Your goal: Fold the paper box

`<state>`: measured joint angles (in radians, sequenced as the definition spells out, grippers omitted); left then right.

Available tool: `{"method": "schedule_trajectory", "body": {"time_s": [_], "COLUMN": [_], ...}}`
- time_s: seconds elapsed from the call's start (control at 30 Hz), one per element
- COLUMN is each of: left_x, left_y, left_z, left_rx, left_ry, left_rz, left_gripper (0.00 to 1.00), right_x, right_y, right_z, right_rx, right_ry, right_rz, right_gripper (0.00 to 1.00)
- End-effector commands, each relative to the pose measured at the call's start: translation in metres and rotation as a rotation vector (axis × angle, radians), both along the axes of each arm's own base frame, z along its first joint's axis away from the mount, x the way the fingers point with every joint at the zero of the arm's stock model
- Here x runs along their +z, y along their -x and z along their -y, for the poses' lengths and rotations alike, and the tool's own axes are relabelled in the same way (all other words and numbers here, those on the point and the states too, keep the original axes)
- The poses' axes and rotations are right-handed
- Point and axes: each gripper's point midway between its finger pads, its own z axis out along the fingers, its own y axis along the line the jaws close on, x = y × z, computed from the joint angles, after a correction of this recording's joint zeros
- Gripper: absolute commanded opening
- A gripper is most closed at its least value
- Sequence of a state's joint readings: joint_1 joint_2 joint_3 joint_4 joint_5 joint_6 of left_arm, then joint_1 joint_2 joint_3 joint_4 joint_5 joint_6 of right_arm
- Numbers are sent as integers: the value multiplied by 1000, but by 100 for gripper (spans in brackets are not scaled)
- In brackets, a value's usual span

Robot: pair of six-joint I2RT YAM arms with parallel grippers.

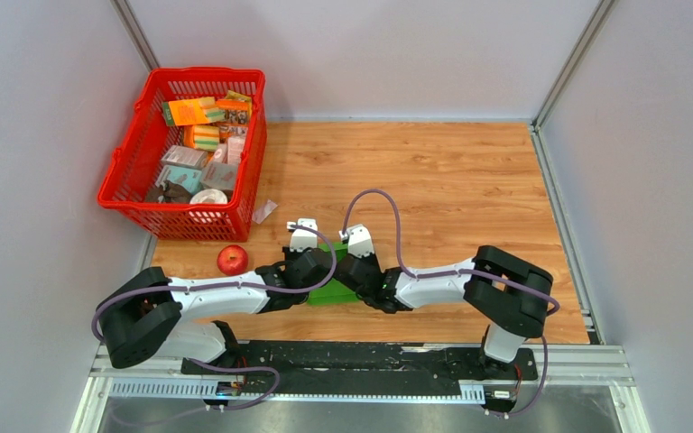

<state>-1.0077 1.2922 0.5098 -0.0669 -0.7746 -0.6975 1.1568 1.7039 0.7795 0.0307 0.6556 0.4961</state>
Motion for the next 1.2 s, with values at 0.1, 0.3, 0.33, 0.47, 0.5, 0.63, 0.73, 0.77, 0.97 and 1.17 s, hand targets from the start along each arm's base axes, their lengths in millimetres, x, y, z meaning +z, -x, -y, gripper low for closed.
{"method": "schedule_trajectory", "body": {"time_s": [0.1, 0.3, 0.33, 0.47, 0.5, 0.63, 0.73, 0.77, 0.97, 1.17], "left_x": [-5, -3, -3, -3, -3, -3, -4, -4, -6, -7], "left_y": [5, 6, 6, 7, 7, 7, 6, 6, 6, 6], "left_z": [-1, -3, -4, -7, -7, -6, -5, -4, -2, -1], "left_rx": [-21, -17, -17, -13, -13, -17, -23, -24, -32, -32], "left_ry": [-8, -13, -15, -20, -22, -24, -24, -24, -30, -28], "left_rz": [-22, -17, -16, -13, -12, -15, -18, -17, -25, -26], "left_gripper": [0, 0, 0, 0, 0, 0, 0, 0, 0, 0], "right_x": [1, 17, 24, 48, 59, 93, 103, 100, 77, 63], "right_y": [2, 16, 17, 32, 35, 35, 19, 14, -7, -10], "right_z": [-8, -13, -14, -15, -9, 7, 33, 42, 69, 20], "right_rx": [-28, 33, 46, 149, 159, 167, 85, 52, -33, 144], "right_ry": [50, -47, -76, -164, -205, -323, -343, -323, -95, -97], "right_rz": [24, -16, -12, -20, -8, 28, 46, 38, 17, 10], "right_gripper": [0, 23, 27, 39, 42, 46, 45, 43, 32, 29]}}
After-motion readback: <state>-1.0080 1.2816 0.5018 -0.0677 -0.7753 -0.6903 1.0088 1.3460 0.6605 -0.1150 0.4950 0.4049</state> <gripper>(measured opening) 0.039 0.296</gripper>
